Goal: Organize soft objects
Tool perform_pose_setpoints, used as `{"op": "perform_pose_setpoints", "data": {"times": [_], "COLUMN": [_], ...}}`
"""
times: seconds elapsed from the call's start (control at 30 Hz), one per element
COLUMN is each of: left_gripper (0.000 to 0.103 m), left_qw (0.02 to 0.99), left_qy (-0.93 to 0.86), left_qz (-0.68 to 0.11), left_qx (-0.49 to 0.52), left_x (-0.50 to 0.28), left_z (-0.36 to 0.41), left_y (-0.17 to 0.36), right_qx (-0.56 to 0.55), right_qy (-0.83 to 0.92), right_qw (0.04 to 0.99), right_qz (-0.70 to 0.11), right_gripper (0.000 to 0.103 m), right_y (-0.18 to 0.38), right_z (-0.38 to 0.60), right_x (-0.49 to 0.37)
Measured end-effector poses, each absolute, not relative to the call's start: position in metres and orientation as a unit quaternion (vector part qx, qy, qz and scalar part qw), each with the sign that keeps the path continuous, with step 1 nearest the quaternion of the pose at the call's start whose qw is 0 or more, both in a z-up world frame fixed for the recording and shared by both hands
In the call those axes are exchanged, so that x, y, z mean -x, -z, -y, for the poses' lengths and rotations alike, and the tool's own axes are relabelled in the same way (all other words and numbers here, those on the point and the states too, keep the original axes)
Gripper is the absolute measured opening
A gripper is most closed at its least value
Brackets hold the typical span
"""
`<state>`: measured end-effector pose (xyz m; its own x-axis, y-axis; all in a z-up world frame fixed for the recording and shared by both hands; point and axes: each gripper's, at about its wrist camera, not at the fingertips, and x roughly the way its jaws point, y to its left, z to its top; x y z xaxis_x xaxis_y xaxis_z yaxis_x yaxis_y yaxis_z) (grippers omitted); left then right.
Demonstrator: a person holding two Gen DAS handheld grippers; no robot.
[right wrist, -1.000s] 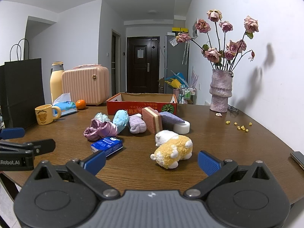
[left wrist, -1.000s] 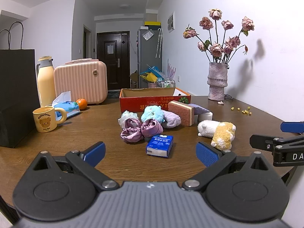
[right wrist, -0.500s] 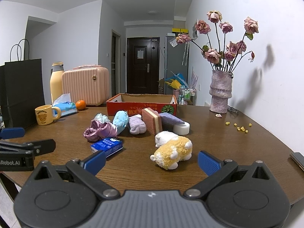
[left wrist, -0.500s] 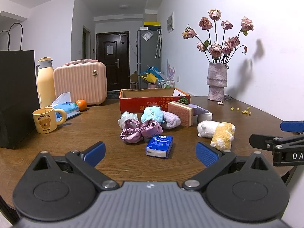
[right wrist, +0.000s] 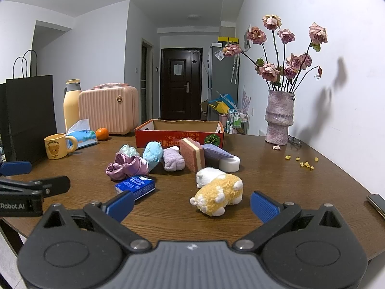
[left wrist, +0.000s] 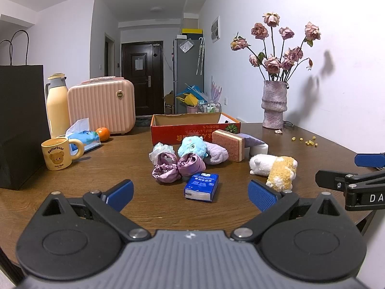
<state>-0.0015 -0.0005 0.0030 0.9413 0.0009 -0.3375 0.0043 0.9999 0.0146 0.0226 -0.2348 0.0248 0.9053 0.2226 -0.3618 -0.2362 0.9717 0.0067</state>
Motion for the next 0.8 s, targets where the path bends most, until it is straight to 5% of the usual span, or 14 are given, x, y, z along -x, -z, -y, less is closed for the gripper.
{"op": "perform_pose_setpoints", "data": {"times": [0.8], "left_gripper": [0.103], "left_qw": [0.983], "left_qy": [0.007], "left_qz": [-0.184], "left_qx": [-0.01], "left_x": [-0.028], "left_z": [0.009], "left_y": [-0.002], "right_qx": [0.017], "right_qy": [-0.115], "right_qw": [0.973], "right_qz": [-0.197], "right_gripper": [0.103], "right_y": [-0.015], "right_z": [0.238], "right_x": [-0.056]}}
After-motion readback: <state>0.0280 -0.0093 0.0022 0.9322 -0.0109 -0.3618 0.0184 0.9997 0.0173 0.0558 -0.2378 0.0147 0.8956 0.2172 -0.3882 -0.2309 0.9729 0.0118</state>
